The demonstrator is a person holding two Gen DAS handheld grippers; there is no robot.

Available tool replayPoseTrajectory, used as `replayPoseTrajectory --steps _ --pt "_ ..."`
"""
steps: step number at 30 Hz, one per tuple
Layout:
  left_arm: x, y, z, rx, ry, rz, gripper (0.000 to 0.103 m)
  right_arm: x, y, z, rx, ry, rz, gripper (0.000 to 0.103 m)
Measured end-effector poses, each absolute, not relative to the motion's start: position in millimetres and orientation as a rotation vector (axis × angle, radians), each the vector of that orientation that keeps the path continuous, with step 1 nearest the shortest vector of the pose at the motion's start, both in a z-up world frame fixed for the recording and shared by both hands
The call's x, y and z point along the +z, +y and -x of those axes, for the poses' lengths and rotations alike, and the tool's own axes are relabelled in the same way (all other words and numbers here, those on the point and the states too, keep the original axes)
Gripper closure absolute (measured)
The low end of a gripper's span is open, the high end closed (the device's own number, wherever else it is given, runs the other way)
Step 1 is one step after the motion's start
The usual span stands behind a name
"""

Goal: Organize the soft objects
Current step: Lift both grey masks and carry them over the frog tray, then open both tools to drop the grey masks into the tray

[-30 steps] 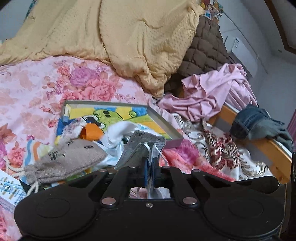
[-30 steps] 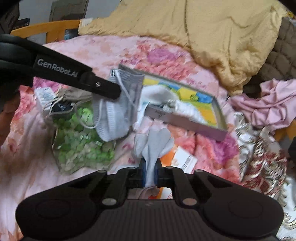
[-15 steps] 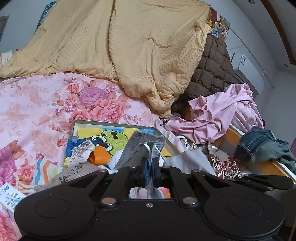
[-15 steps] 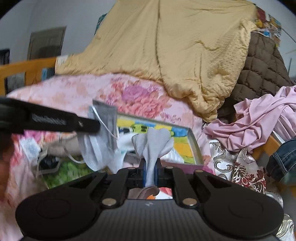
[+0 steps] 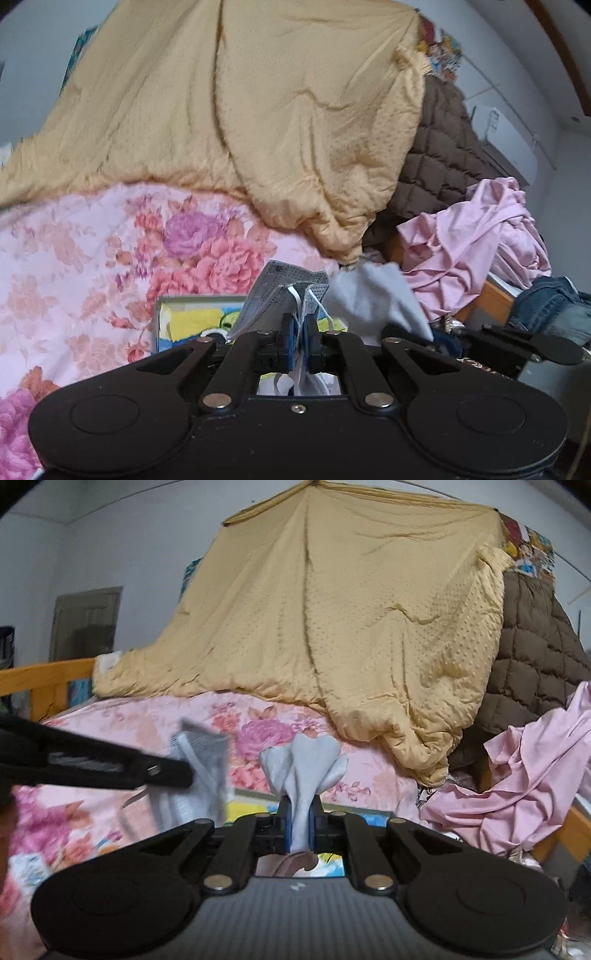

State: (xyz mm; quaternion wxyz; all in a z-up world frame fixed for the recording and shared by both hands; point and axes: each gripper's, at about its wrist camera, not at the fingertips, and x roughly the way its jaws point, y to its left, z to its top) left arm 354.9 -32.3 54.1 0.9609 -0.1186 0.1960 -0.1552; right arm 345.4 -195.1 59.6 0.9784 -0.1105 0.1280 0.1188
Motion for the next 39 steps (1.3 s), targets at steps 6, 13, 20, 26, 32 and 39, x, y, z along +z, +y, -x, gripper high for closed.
replayPoseTrajectory --steps 6,13,20,26,32,39 --pt "38.3 -38.1 -411.4 -0.298 0.45 0.174 0.098 39.9 -219.8 -405.7 0.214 0.323 0.09 0.094" --pt "13.7 -61.8 -460.6 -0.287 0.514 0.183 0.098 13.0 -252.2 -437.9 0.207 0.423 -0.051 0.094" --pt "-8.0 -78.6 -480.1 -0.274 0.572 0.23 0.098 -1.9 -273.8 -446.3 0.211 0.487 -0.133 0.092" --pt "-19.9 -80.1 -483.7 -0.237 0.608 0.23 0.094 -12.2 -274.3 -449.2 0.215 0.53 -0.129 0.09" --pt "-22.1 -76.6 -487.2 -0.218 0.638 0.198 0.09 -12.2 -273.8 -446.7 0.215 0.524 -0.129 0.088" --pt "-23.7 -73.5 -489.5 -0.173 0.66 0.179 0.078 -11.7 -274.2 -446.7 0.213 0.533 -0.125 0.077"
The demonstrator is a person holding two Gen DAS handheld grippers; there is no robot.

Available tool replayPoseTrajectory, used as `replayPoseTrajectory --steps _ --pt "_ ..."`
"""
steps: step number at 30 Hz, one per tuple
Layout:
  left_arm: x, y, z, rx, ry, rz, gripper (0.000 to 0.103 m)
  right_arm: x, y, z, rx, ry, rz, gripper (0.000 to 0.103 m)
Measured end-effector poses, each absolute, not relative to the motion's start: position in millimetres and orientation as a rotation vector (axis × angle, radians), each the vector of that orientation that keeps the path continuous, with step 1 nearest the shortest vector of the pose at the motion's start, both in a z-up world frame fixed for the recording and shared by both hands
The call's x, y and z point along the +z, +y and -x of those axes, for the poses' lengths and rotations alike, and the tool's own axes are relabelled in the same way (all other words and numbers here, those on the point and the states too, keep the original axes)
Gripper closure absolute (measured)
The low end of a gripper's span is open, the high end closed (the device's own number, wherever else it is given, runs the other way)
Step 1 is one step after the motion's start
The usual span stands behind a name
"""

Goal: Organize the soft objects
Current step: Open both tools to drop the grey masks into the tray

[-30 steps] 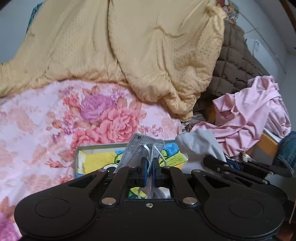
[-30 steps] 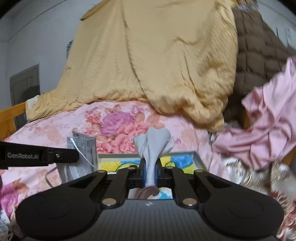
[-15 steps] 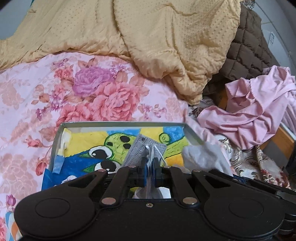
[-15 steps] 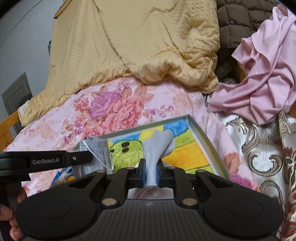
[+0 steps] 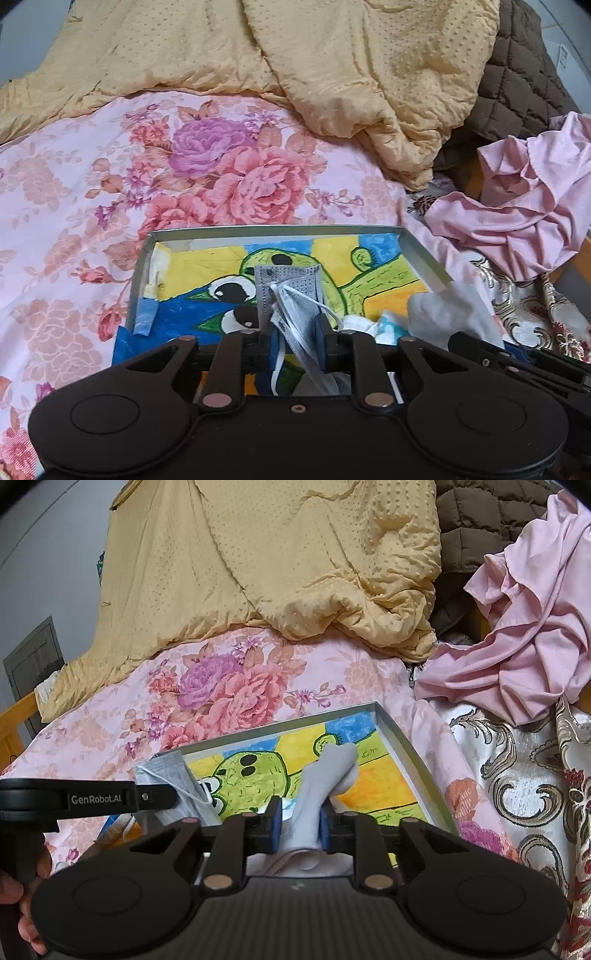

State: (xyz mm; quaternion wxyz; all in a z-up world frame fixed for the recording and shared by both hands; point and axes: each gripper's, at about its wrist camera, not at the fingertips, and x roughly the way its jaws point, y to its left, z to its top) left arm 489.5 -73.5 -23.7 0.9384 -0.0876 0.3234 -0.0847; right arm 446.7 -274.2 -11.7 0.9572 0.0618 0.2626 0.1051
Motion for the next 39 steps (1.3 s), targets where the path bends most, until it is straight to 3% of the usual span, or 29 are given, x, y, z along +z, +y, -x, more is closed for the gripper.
replayPoseTrajectory --steps 5,9,13,20,23,28,39 --pt "-24.5 -72.6 -486.9 -0.145 0.677 0.161 0.057 -11.0 -278.3 -445.0 0.208 0.529 -0.137 0.057" --pt "-20.5 -70.8 -481.1 -0.11 0.664 0.135 0.047 -8.6 -280.9 -440.7 0.203 0.519 -0.139 0.047" --pt "-9.6 -67.5 -472.9 -0.086 0.638 0.11 0.029 -2.8 -283.4 -433.8 0.2 0.501 -0.144 0.034" --pt "13.0 -61.3 -451.3 -0.081 0.593 0.098 0.023 9.6 -290.4 -414.2 0.179 0.458 -0.178 0.018" --pt "18.6 -59.3 -435.3 -0.091 0.565 0.088 0.021 11.5 -289.9 -402.1 0.175 0.46 -0.185 0.015" --pt "22.7 -51.7 -402.1 -0.1 0.519 0.067 0.012 19.0 -286.7 -371.0 0.149 0.45 -0.172 0.005" --pt "29.7 -28.3 -320.3 -0.13 0.454 0.071 0.007 28.4 -264.9 -295.6 0.14 0.45 -0.242 0.002"
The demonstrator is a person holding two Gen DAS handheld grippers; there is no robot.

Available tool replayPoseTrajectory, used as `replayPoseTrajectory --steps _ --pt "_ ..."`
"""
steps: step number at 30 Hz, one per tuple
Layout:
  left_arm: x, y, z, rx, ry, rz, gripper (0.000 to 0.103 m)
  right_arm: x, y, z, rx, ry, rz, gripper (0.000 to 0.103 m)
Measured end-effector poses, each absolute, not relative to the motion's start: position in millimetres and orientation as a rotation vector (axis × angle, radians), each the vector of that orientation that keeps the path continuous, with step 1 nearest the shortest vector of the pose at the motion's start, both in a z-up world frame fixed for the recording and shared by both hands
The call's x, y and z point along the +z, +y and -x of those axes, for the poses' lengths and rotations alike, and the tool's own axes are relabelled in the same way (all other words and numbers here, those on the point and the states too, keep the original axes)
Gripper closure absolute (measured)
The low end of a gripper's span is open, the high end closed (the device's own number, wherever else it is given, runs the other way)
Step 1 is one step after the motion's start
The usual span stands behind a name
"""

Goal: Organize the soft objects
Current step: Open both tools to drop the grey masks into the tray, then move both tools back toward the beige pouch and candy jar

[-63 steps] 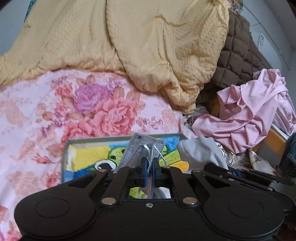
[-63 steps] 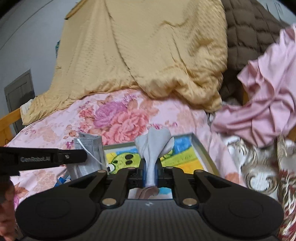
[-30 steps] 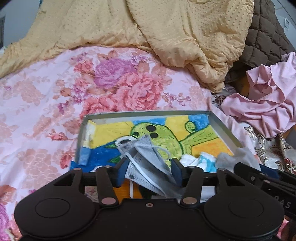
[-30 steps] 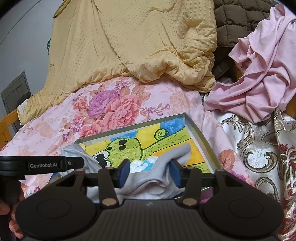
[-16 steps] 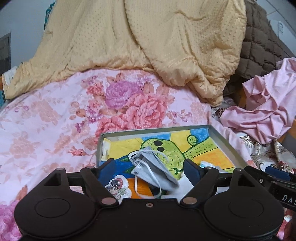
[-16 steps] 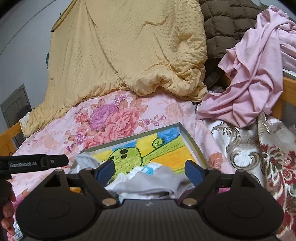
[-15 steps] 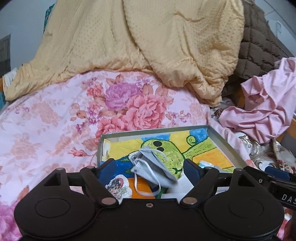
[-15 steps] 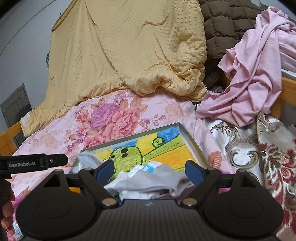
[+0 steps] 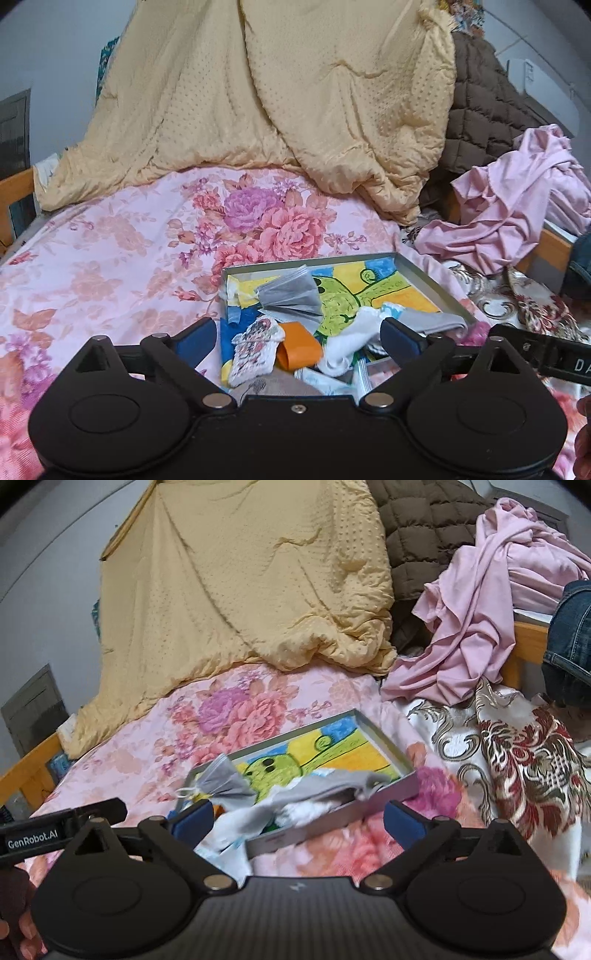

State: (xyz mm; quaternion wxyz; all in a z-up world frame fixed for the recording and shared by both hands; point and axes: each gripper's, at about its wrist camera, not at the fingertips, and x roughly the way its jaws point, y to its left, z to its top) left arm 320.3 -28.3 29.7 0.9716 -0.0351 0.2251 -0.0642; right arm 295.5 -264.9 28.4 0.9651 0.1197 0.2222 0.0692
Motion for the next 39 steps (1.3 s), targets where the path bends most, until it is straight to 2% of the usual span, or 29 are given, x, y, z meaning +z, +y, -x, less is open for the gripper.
replayPoseTrajectory --steps 7,17,39 --pt "32.5 -11.9 -266.3 -0.127 0.415 0.058 0.002 37.6 -257.9 -254.1 0.149 0.419 -0.223 0.001" --pt "34.5 16.1 -209.6 -0.098 0.396 0.058 0.001 42.2 -233.9 -198.1 0.181 0.381 -0.134 0.001" --pt "13.4 35.1 -134.0 -0.045 0.465 0.007 0.001 24.9 -207.7 -139.9 0.221 0.472 -0.066 0.0"
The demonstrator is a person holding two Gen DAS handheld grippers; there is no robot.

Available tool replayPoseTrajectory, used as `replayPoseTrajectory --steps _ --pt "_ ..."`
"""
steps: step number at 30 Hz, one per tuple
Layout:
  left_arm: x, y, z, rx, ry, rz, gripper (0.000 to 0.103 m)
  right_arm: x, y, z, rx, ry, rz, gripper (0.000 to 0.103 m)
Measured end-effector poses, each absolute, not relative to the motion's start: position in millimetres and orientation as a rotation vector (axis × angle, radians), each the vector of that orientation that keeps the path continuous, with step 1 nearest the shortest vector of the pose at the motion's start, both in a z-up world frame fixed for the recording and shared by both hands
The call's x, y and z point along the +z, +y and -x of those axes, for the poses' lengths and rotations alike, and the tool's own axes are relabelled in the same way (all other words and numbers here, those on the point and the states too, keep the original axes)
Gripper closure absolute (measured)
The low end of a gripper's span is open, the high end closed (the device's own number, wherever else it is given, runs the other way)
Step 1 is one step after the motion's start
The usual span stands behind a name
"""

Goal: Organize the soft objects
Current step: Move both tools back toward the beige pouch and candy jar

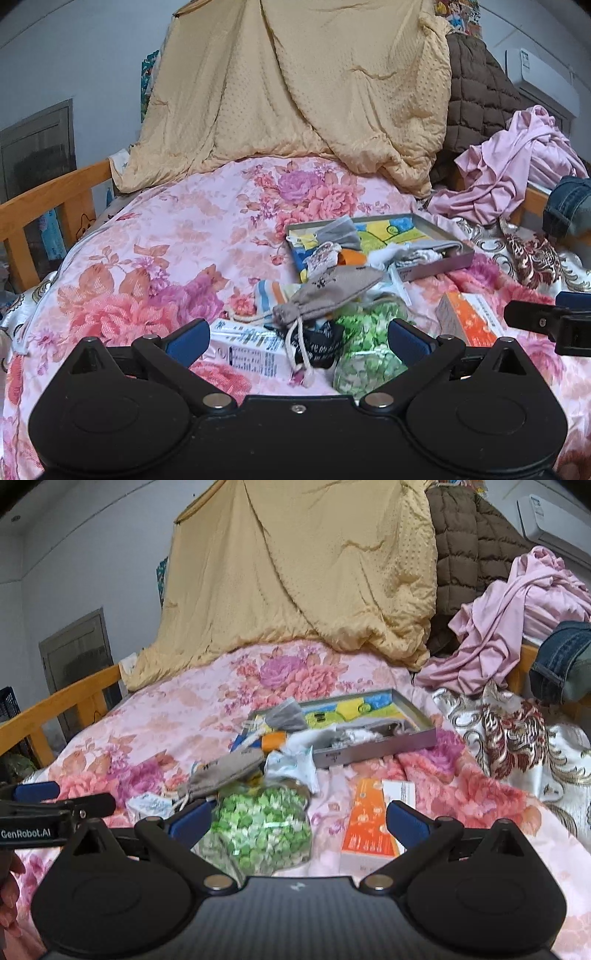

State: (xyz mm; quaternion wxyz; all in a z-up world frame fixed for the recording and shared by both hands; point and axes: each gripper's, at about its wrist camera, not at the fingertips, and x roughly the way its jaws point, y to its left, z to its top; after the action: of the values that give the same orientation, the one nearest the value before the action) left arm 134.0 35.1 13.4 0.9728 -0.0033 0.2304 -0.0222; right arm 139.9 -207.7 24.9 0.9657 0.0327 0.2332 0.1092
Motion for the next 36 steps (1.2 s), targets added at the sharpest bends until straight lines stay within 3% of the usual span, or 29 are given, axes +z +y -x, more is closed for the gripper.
replayPoseTrajectory --steps 36 --pt "3.3 35.2 -139.8 0.089 0.584 -0.04 0.001 -1.7 -175.4 -136.7 0.306 0.603 0.059 0.0"
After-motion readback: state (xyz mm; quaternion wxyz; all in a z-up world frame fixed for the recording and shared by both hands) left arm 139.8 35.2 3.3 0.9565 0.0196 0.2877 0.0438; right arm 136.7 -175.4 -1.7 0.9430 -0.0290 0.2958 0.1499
